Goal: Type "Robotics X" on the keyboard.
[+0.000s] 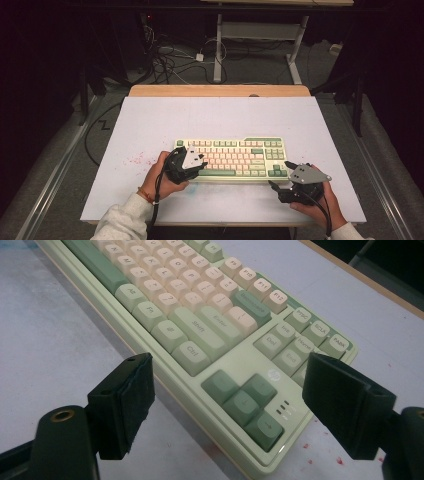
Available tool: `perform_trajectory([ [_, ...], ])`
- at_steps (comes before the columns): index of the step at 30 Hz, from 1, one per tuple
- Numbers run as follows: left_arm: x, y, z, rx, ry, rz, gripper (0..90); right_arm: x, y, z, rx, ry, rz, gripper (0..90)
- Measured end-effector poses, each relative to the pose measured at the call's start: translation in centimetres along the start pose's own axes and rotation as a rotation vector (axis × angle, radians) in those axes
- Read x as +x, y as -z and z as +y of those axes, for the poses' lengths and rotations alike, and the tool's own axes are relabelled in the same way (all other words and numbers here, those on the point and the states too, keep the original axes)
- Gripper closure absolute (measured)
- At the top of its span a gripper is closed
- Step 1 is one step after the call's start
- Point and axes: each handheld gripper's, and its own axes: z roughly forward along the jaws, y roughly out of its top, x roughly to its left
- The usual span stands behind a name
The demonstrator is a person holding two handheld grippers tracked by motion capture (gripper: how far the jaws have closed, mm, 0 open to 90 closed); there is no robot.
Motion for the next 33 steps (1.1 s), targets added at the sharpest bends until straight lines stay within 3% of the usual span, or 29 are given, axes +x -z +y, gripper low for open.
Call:
perform_trajectory([
  [10,-0.1,0.4,-0.1,-0.049,0.008,0.034,54.3,0.1,0.0,0.0,0.001,-0.002,0.000,21.0],
  [17,-0.2,0.7,-0.2,-0.068,0.009,0.063,39.9,0.0,0.0,0.0,0.000,-0.002,-0.001,21.0],
  [26,-0.1,0.9,-0.3,-0.114,0.057,0.090,23.1,0.2,0.2,0.2,-0.010,0.005,0.003,20.8],
  [33,0.2,1.5,-0.6,-0.145,0.088,0.114,17.0,0.3,0.2,0.3,-0.008,0.003,0.008,20.7],
])
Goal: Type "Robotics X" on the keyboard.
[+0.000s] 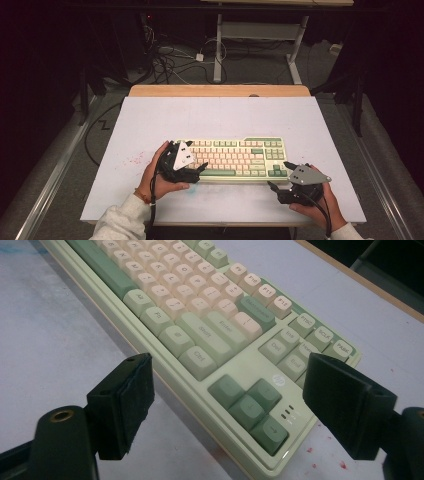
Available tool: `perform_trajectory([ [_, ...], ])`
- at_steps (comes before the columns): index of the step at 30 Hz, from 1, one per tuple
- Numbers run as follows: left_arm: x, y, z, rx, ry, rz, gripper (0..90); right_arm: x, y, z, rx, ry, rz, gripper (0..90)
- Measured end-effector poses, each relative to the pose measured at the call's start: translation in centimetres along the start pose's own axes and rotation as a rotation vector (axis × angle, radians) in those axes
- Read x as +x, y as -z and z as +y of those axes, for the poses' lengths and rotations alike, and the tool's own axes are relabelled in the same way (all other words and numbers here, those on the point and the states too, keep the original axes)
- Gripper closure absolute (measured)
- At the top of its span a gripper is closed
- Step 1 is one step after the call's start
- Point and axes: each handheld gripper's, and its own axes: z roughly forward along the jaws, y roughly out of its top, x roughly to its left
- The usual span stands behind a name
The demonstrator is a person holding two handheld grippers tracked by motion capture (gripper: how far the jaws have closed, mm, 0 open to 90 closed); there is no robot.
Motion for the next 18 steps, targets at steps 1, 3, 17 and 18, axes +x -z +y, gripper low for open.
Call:
perform_trajectory([
  [1,0.1,0.1,-0.1,-0.003,0.003,-0.001,15.6,0.0,0.0,0.0,-0.001,0.002,-0.001,20.7],
  [3,0.3,0.2,-0.2,-0.001,0.013,0.002,15.3,0.0,0.0,0.0,-0.001,0.001,-0.002,20.7],
  [17,2.2,0.4,-1.3,0.052,0.087,-0.033,21.4,0.1,-0.3,0.0,0.023,0.005,0.005,20.7],
  [18,2.3,0.3,-1.4,0.056,0.091,-0.042,22.5,0.1,-0.3,0.0,0.023,0.007,0.005,20.8],
])
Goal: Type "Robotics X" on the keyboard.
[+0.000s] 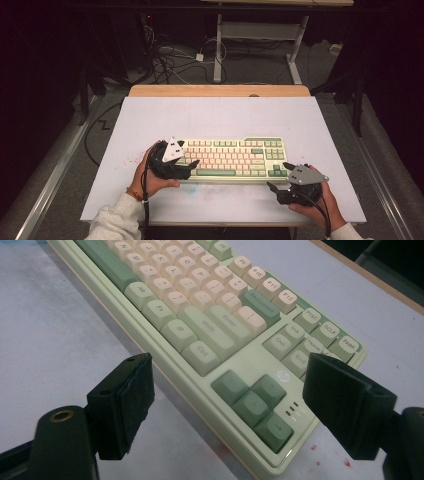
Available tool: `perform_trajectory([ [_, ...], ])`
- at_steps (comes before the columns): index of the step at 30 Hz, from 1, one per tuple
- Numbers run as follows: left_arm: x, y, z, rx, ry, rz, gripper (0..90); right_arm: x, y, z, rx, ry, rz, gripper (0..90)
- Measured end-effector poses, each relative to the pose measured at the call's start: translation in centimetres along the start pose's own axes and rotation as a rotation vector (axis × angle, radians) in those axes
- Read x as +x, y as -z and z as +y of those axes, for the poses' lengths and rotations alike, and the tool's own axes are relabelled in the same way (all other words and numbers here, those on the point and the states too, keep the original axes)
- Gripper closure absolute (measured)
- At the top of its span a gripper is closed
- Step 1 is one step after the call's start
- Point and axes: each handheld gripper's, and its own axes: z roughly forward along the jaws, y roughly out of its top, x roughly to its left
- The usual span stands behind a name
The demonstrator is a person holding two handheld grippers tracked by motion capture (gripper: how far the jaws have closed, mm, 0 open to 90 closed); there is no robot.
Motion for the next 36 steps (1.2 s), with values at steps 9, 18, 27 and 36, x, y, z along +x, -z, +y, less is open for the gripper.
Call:
perform_trajectory([
  [9,1.3,-0.5,-0.4,0.050,0.061,-0.012,57.7,0.0,-0.1,0.0,0.008,0.006,0.003,20.8],
  [18,1.1,-0.6,-0.2,0.053,0.034,-0.084,83.0,0.0,-0.2,0.0,0.015,0.012,0.001,20.8],
  [27,-0.1,-1.0,0.2,0.074,-0.035,-0.128,87.5,0.0,-0.2,-0.1,0.020,0.012,0.001,20.7],
  [36,-0.7,-1.9,0.2,0.115,-0.076,-0.129,87.5,0.0,-0.2,0.0,0.017,0.013,0.001,20.8],
])
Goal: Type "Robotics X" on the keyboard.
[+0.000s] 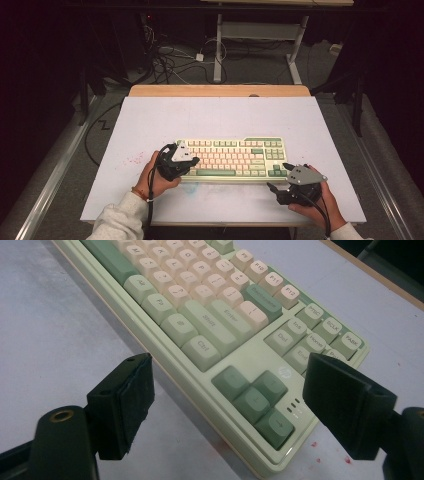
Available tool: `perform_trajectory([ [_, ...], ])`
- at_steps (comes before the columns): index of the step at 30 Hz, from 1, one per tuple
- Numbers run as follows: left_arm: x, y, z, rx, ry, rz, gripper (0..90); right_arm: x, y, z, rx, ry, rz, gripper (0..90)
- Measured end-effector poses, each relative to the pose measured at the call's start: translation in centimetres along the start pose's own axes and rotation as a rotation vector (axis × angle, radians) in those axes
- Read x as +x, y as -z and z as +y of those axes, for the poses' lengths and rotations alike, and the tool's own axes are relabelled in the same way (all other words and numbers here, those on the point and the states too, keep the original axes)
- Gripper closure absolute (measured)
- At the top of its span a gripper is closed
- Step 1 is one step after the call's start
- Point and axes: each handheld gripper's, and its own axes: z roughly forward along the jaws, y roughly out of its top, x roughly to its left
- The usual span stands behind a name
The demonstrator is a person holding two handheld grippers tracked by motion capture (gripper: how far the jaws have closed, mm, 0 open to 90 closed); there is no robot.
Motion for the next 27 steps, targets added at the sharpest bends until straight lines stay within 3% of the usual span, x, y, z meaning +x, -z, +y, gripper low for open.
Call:
perform_trajectory([
  [11,-0.3,-0.6,0.2,0.030,-0.031,-0.009,87.4,0.0,0.0,0.0,-0.002,-0.004,-0.002,20.8],
  [14,-0.4,-0.6,0.2,0.031,-0.033,-0.006,87.1,-0.1,0.0,0.1,0.000,-0.004,0.003,24.4],
  [16,-0.4,-0.6,0.2,0.030,-0.032,-0.003,87.1,-0.1,-0.1,0.3,-0.007,-0.014,0.000,32.3],
  [19,-0.4,-0.6,0.2,0.027,-0.029,0.007,85.3,-0.5,-0.3,0.6,-0.028,-0.043,0.033,53.6],
  [22,-0.4,-0.6,0.2,0.024,-0.027,0.013,83.8,-1.1,-1.0,1.3,-0.008,-0.073,0.076,77.1],
  [25,-0.4,-0.6,0.3,0.021,-0.032,0.017,81.1,-1.7,-1.8,1.9,-0.005,-0.106,0.119,89.7],
  [27,-0.5,-0.6,0.3,0.021,-0.037,0.028,79.9,-1.7,-2.5,2.2,0.002,-0.105,0.145,89.9],
])
